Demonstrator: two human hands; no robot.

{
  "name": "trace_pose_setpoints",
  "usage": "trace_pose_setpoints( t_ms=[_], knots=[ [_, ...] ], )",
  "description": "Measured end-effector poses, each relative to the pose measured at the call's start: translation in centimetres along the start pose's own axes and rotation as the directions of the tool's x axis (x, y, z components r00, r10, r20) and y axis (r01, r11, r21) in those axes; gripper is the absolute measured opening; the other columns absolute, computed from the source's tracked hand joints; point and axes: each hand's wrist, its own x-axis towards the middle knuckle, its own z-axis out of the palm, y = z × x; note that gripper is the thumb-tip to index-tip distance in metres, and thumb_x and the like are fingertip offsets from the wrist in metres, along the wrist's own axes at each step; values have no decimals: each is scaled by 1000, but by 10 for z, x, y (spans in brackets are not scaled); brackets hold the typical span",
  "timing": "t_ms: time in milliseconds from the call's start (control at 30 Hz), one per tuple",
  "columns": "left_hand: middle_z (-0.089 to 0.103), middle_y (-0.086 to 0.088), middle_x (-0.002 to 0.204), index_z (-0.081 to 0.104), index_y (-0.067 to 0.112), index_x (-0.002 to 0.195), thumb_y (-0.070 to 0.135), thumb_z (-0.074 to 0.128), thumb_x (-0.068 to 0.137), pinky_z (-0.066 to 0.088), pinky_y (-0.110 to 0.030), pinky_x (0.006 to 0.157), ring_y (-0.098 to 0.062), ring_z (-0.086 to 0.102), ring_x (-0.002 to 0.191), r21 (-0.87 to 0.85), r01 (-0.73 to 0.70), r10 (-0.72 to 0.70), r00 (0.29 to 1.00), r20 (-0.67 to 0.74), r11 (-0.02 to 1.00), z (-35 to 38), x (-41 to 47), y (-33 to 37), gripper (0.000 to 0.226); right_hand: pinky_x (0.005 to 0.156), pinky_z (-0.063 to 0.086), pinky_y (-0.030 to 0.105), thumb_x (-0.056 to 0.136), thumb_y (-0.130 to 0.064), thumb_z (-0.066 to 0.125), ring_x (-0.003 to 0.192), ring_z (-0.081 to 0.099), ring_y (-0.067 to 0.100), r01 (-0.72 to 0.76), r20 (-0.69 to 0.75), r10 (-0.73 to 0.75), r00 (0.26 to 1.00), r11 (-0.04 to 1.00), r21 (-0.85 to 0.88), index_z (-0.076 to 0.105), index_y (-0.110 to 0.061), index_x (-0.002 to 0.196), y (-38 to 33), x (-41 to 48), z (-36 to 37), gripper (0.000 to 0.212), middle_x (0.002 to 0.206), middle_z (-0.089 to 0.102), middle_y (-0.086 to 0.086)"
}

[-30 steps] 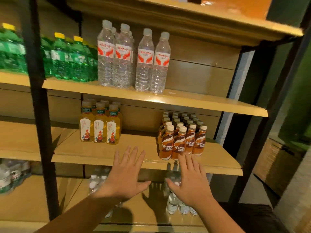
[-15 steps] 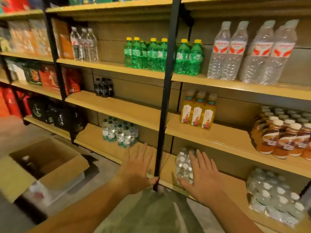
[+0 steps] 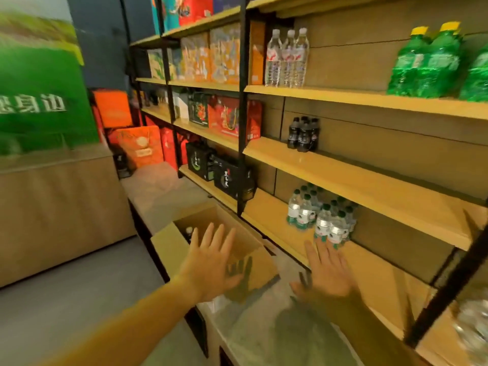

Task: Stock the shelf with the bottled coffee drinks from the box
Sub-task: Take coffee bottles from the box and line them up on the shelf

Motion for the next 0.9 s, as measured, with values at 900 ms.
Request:
trace_pose_setpoints(
  t_ms=[900],
  knots=[
    [6, 0, 168, -12, 22, 159, 74, 50, 87, 21, -42, 124, -27, 12, 154, -307, 621, -458, 760, 461, 721, 238, 248, -159, 109, 125, 7, 47, 87, -75, 46, 154, -14, 25, 263, 366, -348, 863, 928, 263, -13, -29, 158, -130, 378, 242, 103, 168, -16, 2]
  ],
)
